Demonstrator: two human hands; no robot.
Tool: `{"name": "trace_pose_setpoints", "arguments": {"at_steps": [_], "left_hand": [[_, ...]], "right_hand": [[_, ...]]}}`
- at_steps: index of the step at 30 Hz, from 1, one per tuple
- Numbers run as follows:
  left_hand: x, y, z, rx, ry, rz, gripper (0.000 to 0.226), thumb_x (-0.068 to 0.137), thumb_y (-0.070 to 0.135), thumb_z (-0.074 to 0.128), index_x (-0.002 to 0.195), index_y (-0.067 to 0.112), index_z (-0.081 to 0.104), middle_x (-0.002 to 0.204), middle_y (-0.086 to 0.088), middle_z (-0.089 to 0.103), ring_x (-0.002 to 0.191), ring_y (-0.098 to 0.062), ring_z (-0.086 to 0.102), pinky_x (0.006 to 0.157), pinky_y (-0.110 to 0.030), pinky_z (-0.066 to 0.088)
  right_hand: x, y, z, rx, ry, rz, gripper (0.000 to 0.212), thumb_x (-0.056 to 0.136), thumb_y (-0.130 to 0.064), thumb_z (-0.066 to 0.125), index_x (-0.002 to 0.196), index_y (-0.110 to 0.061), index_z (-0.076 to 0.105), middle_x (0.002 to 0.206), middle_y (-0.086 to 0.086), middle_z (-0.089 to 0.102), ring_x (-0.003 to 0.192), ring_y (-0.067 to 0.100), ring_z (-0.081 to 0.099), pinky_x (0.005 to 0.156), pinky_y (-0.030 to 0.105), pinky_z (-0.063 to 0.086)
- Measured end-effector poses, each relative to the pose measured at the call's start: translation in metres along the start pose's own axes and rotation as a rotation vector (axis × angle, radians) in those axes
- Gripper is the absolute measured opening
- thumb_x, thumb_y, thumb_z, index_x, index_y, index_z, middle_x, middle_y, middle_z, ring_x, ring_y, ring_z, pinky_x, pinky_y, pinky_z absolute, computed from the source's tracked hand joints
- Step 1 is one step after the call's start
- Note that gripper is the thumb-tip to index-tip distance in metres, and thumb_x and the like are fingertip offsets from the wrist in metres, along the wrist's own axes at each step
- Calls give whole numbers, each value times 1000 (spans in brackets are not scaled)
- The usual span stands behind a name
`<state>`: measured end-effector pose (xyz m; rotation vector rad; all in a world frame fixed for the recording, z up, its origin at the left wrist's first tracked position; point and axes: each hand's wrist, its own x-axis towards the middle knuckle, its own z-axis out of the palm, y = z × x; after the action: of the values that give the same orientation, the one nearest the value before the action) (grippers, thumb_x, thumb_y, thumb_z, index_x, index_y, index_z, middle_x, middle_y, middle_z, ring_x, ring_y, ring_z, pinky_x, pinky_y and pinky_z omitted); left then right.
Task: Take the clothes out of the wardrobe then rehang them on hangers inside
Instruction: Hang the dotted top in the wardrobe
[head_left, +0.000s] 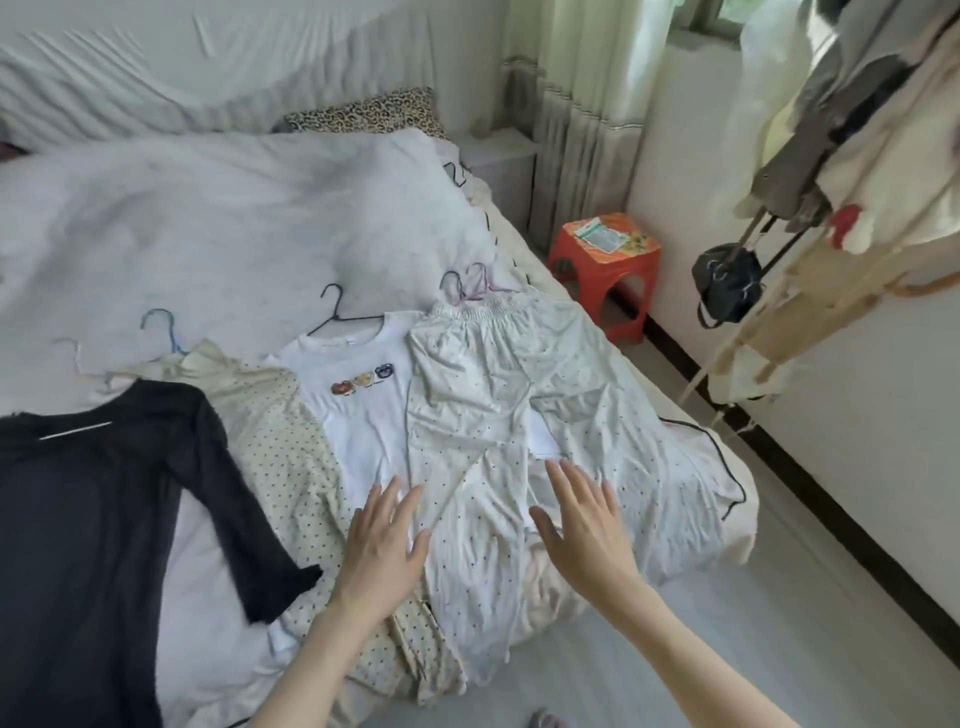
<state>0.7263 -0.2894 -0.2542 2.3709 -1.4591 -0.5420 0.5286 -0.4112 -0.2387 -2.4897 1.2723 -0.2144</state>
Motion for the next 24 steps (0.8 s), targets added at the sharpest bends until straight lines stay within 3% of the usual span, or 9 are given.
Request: {"name": "trace_pose_setpoints", "arguments": {"at_steps": [4, 7, 10, 13, 15, 21, 24], "left_hand": [[26, -14, 4, -6, -24, -46, 55, 99, 31, 35, 148, 26, 10, 157, 1, -3, 143, -17, -9, 115, -33, 0], [59, -19, 9, -30, -62, -87, 54, 99, 33, 33, 148, 24, 12, 157, 0, -3, 143, -17, -10, 115, -33, 1], [114, -19, 5, -53, -100, -116, 54, 100, 31, 33, 148, 22, 12, 157, -3, -2, 143, -18, -8, 115, -31, 2], [191, -18, -5, -36, -76, -106, 53, 99, 29, 35, 147, 20, 16, 156, -5, 4, 144, -21, -3, 115, -32, 5], [244, -17, -8, -24, -63, -93, 52, 99, 29, 36, 147, 20, 19, 156, -5, 8, 144, -20, 2, 114, -31, 7], [350, -23, 12, -92, -151, -134, 51, 98, 22, 38, 146, 15, 20, 156, -8, 8, 143, -19, 6, 112, -29, 13], [394, -47, 31, -192, -240, -252, 52, 99, 25, 38, 146, 15, 19, 155, -6, 11, 143, -17, 7, 113, -29, 11]], "right_hand": [[42, 8, 12, -30, -67, -6, 66, 93, -56, 17, 149, -21, 12, 155, -1, 19, 144, 16, 12, 115, 34, -3], [82, 22, 19, -21, -124, 5, 64, 95, -54, 21, 149, -20, 12, 155, -1, 19, 144, 15, 11, 116, 35, -1], [134, 42, 22, -37, -131, -12, 82, 84, -68, 2, 148, -19, 17, 153, 2, 25, 142, 18, 18, 116, 39, 7], [203, 68, 19, -32, -128, -19, 61, 96, -48, 33, 147, -16, 22, 151, 4, 29, 141, 20, 22, 116, 41, 10], [253, 85, 16, -27, -86, -11, 58, 96, -39, 43, 146, -14, 27, 148, 6, 34, 139, 23, 27, 115, 44, 14], [378, 123, 31, -189, -218, -51, 54, 97, -39, 38, 144, -15, 24, 149, 5, 30, 137, 22, 27, 113, 43, 18], [435, 138, 48, -236, -266, -26, 54, 98, -40, 36, 145, -16, 21, 150, 3, 28, 137, 21, 26, 114, 41, 17]]}}
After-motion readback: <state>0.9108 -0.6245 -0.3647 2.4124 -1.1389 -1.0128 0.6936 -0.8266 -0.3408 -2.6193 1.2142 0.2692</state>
